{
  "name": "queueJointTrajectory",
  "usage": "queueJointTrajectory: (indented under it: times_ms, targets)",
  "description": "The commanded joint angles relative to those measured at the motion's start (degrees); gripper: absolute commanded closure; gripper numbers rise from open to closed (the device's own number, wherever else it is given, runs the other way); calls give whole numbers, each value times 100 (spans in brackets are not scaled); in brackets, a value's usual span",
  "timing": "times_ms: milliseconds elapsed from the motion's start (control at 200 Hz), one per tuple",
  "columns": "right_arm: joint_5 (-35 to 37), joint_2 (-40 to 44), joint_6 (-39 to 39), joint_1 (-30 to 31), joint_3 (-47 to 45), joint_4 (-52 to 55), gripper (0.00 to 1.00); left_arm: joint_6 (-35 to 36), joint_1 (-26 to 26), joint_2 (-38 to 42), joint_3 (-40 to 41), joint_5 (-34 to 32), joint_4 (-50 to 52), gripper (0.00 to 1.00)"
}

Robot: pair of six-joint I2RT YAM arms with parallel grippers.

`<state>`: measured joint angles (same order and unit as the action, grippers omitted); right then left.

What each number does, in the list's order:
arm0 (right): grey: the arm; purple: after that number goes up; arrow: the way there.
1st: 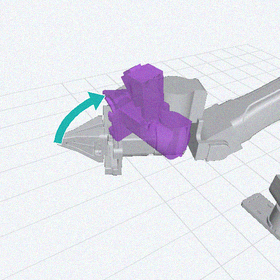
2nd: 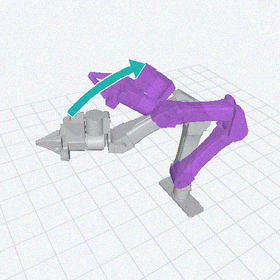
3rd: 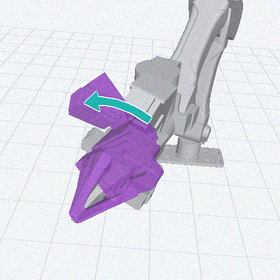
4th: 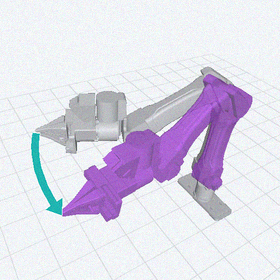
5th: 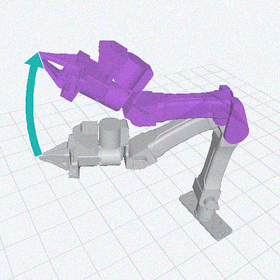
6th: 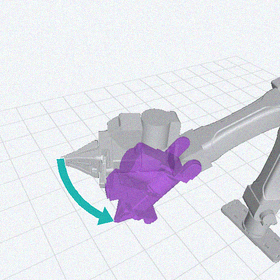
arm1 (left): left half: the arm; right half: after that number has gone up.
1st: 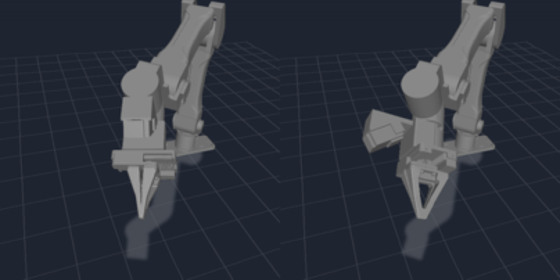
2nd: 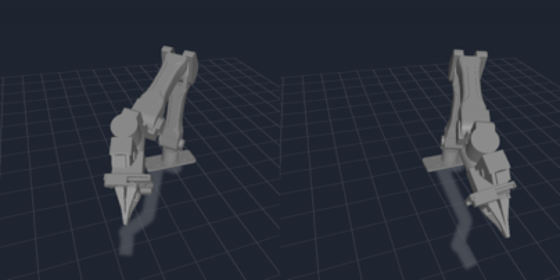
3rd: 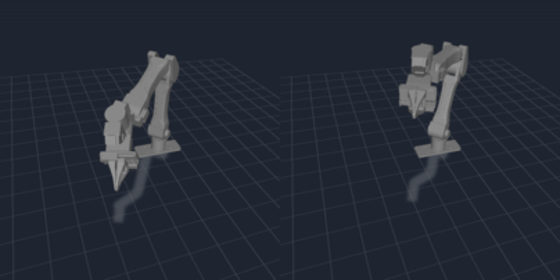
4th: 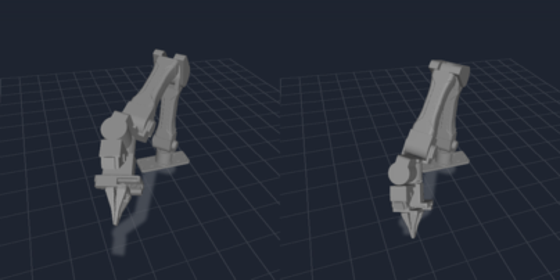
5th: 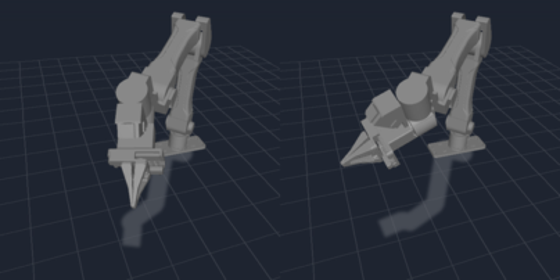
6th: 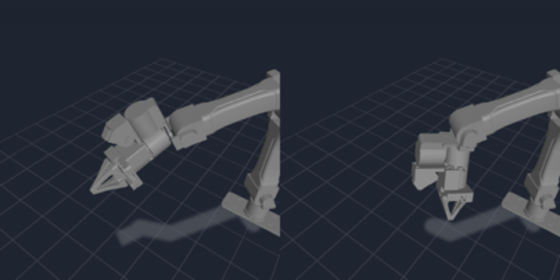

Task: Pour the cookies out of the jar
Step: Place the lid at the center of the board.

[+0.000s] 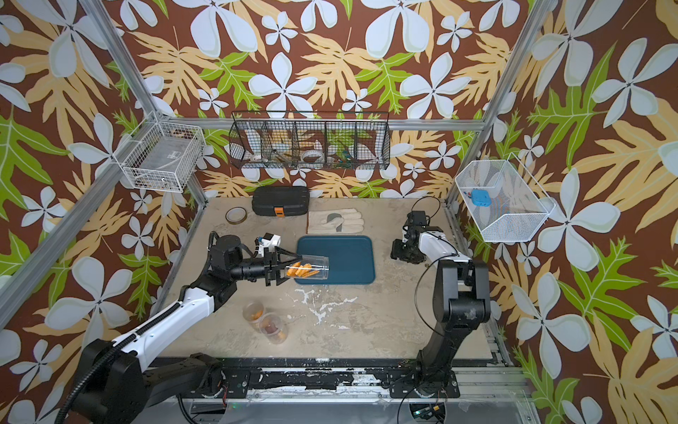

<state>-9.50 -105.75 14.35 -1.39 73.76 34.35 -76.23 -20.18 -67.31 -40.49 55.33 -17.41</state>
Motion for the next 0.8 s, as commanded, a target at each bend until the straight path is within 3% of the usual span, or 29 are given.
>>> queueJointTrajectory:
  times_ms: [0, 275, 320, 385, 550, 796]
  targets:
    - [260, -333, -1, 0, 194, 263, 39, 131, 6, 84, 40, 11, -40, 52]
    - [251, -778, -20, 7, 288, 226, 25, 174, 6, 139, 85, 13, 27, 52]
    - [240, -791, -20, 7, 290, 226, 19, 177, 4, 136, 77, 8, 27, 52]
    - [246, -760, -24, 7, 287, 234, 0, 186, 6, 113, 76, 2, 27, 52]
    - [128, -337, 34, 23, 360, 296, 0, 243, 6, 37, 44, -5, 18, 52]
    - [-893, 1330, 543, 355, 369, 253, 0, 372, 14, -619, -127, 21, -418, 52]
